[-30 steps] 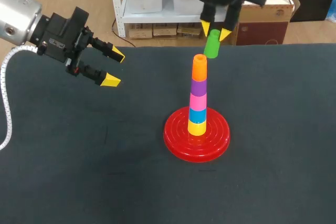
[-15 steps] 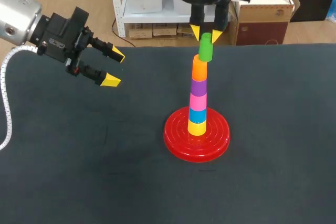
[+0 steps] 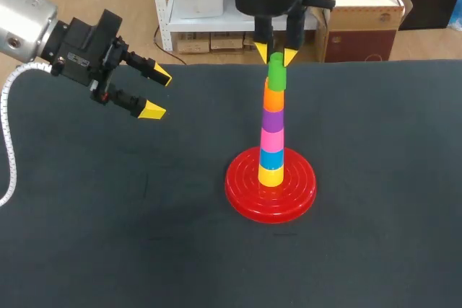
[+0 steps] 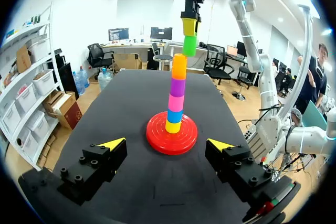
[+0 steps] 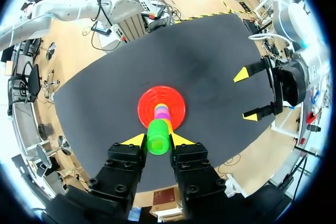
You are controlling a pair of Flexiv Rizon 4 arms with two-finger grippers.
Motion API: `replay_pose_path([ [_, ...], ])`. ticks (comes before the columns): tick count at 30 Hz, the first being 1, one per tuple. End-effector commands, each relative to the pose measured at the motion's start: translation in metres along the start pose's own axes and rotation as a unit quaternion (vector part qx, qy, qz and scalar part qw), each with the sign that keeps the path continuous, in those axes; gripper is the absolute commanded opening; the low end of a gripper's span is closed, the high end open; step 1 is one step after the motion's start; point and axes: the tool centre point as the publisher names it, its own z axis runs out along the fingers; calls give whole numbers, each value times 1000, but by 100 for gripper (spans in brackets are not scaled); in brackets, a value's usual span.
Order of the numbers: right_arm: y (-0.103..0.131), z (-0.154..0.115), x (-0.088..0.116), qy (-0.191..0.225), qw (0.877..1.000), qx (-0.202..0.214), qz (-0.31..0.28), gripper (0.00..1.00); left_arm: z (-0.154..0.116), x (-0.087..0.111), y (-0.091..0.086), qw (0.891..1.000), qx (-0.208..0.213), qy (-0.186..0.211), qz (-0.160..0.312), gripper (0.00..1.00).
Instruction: Pick up and stack the cylinders on the red base in this order: pink,purple,orange,green
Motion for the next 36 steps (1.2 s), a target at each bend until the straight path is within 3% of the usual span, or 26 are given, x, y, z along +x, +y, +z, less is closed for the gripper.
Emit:
replay_pose_path([
  [1, -5, 2, 5, 6, 1000, 5, 5, 0, 0, 1, 1, 1000, 1, -1, 1, 100],
  [7, -8, 2, 11, 12, 1000, 4, 9, 0, 0, 1, 1, 1000, 1, -1, 1, 100],
  [18, -3, 28, 13, -2, 999, -24, 23, 0, 0, 1, 1, 1000, 1, -1, 1, 100],
  [22, -3, 34, 16, -6, 999, -18, 43, 0, 0, 1, 1, 1000, 1, -1, 1, 100],
  [26, -1, 22, 16, -16, 998, 6, 57, 0, 0, 1, 1, 1000, 1, -1, 1, 100],
  [27, 1, 16, 15, -19, 998, 13, 59, 36, 0, 1, 1, 1000, 1, -1, 1, 100],
  [28, 2, 11, 15, -23, 997, 22, 64, 100, 0, 1, 1, 1000, 1, -1, 1, 100],
  [32, 12, -4, 18, -58, 992, 56, 100, 100, 0, 1, 1, 1000, 1, -1, 1, 100],
  [36, 26, -4, 35, -88, 973, 102, 188, 100, 0, 1, 1, 1000, 1, -1, 1, 100],
])
